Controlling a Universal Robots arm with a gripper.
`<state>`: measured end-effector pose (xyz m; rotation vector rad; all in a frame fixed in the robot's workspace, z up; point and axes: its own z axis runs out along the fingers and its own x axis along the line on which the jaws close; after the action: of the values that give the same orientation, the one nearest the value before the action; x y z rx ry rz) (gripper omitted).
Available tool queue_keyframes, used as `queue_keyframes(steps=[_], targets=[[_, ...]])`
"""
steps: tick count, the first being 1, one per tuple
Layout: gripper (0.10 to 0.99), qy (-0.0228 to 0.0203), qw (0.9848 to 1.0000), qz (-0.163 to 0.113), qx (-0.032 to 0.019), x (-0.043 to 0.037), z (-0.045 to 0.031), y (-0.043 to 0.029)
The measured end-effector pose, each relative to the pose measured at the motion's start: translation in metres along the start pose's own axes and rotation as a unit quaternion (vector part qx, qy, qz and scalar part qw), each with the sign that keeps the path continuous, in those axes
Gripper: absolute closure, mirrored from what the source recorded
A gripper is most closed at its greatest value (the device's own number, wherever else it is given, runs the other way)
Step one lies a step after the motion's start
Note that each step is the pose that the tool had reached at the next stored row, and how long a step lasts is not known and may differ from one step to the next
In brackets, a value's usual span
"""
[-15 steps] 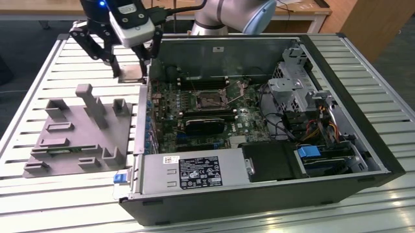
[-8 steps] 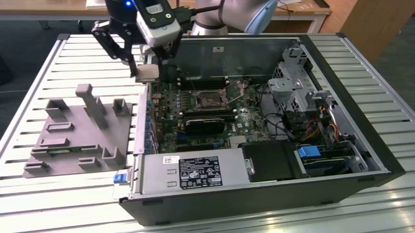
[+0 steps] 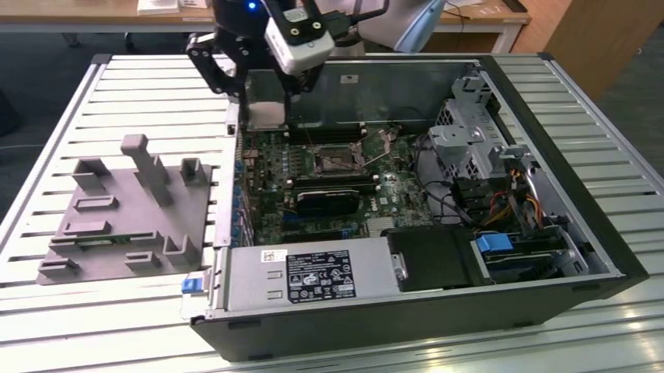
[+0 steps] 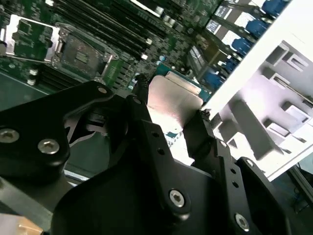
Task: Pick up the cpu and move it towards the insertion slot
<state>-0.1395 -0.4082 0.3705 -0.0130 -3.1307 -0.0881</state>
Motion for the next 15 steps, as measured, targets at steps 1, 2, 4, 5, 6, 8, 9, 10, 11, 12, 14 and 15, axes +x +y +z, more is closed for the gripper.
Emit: queue_keyframes(steps=[1, 2, 4, 5, 6, 8, 9, 10, 11, 12, 14, 15], targets=[[0.553, 0.0001, 1.0, 0.0, 0.0, -0.0045, 0.0, 0.0001], [0.553, 0.0003, 1.0, 0.0, 0.0, -0.009, -0.0001, 0.0001], [0.553, 0.0005, 1.0, 0.0, 0.0, -0.0184, -0.0002, 0.0002], [0.553, 0.0006, 1.0, 0.0, 0.0, -0.0229, -0.0002, 0.0002], [0.553, 0.0008, 1.0, 0.0, 0.0, -0.0274, -0.0003, 0.0002], [0.553, 0.001, 1.0, 0.0, 0.0, -0.0362, -0.0004, 0.0003], [0.553, 0.0011, 1.0, 0.0, 0.0001, -0.0408, -0.0004, 0.0003], [0.553, 0.0012, 1.0, 0.0, 0.0, -0.0456, -0.0005, 0.0004], [0.553, 0.0013, 1.0, 0.0, 0.0001, -0.0501, -0.0005, 0.0004], [0.553, 0.0014, 1.0, 0.0, 0.0, -0.0547, -0.0005, 0.0005], [0.553, 0.0016, 1.0, 0.0, 0.0, -0.0636, -0.0006, 0.0006], [0.553, 0.0017, 1.0, 0.0, 0.0, -0.0681, -0.0007, 0.0006]])
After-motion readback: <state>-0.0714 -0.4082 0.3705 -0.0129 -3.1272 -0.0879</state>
